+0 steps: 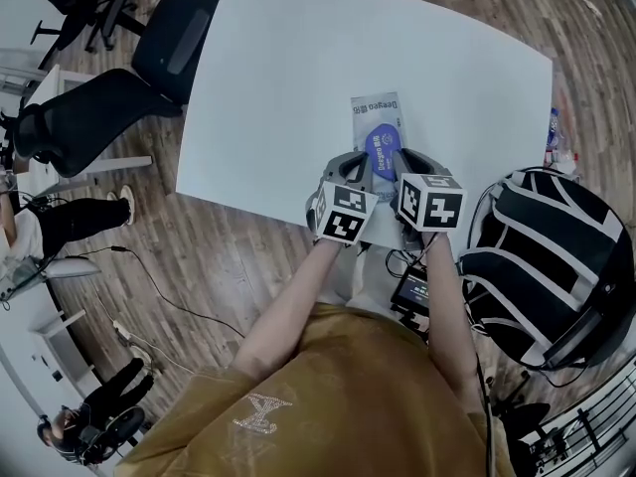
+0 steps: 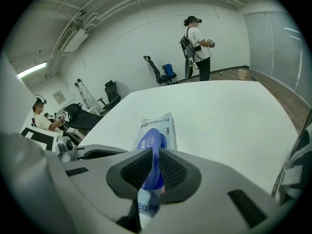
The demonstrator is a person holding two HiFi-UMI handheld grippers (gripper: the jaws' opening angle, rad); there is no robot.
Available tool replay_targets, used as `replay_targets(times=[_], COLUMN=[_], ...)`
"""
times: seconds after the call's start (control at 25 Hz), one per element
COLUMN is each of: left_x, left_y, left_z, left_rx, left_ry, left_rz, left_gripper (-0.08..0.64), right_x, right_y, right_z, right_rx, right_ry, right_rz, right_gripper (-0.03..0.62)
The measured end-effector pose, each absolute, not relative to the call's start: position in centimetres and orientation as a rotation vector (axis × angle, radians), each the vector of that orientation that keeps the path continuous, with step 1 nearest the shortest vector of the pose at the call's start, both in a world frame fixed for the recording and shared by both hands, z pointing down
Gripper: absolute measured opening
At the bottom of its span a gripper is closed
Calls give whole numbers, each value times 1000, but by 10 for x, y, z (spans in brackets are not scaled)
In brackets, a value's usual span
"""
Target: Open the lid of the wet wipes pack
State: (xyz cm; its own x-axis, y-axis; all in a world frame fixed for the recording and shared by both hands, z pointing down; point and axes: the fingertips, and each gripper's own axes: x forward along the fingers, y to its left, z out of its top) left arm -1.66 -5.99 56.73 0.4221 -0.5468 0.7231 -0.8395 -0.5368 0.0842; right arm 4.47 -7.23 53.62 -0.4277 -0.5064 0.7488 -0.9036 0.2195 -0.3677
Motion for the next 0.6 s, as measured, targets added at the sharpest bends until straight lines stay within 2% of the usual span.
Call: replay_targets(times=[0.6], left_x=[-20], left_y=[-63], left_z=[561], left_rx=[2245], left_ry=[-1195], left_rz=[854], left_gripper=[0], right_x=[34], right_y=[-66], right_z=[525], right_rx=[1246], right_ry=[-2103], right_rz=[1148], right_gripper=[46])
